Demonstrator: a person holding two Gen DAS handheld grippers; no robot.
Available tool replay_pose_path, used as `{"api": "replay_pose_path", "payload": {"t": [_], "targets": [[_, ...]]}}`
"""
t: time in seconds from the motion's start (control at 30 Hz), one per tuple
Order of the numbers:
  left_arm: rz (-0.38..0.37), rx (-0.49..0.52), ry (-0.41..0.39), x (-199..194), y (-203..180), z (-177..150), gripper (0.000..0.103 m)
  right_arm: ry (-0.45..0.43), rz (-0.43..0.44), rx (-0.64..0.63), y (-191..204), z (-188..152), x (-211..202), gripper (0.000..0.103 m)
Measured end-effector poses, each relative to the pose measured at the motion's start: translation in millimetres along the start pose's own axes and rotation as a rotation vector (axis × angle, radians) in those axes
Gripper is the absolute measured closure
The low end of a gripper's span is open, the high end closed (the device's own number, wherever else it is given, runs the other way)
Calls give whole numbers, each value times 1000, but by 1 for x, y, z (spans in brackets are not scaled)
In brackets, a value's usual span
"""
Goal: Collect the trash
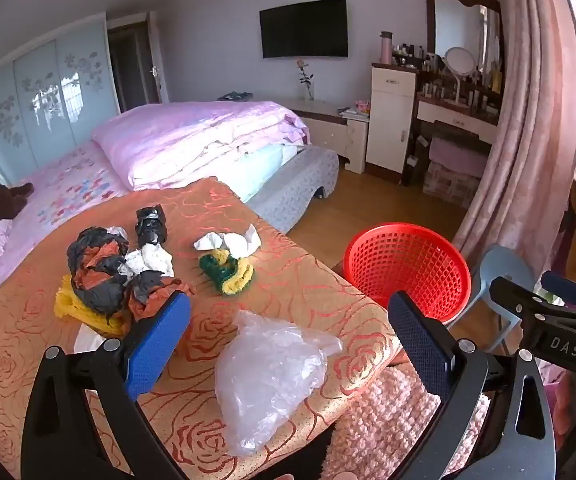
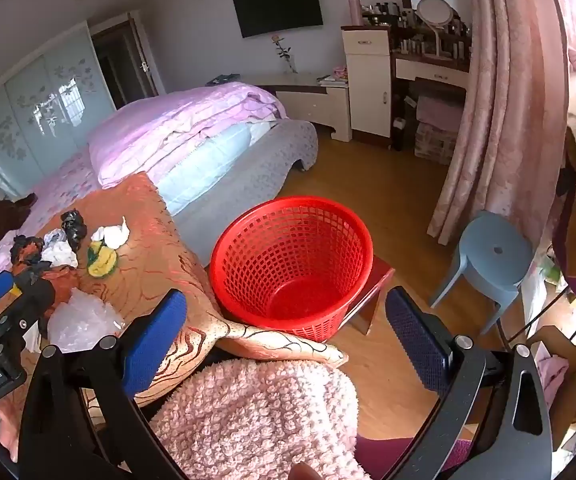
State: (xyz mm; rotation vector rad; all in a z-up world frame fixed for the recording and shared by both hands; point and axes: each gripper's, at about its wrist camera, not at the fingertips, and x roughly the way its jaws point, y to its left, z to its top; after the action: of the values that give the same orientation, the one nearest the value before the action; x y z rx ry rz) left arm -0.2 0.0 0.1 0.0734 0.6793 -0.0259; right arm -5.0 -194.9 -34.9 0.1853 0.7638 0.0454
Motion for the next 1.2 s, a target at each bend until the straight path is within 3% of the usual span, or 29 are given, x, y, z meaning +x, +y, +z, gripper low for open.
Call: {"api": "replay_pose_path", "payload": {"t": [0.6, 1.2], "targets": [[2, -9, 1, 3, 7, 0, 8, -70, -14, -1, 0, 16, -13, 6], [14, -6, 10, 16, 1, 17, 8, -80, -23, -3, 3, 20, -13, 6]]}}
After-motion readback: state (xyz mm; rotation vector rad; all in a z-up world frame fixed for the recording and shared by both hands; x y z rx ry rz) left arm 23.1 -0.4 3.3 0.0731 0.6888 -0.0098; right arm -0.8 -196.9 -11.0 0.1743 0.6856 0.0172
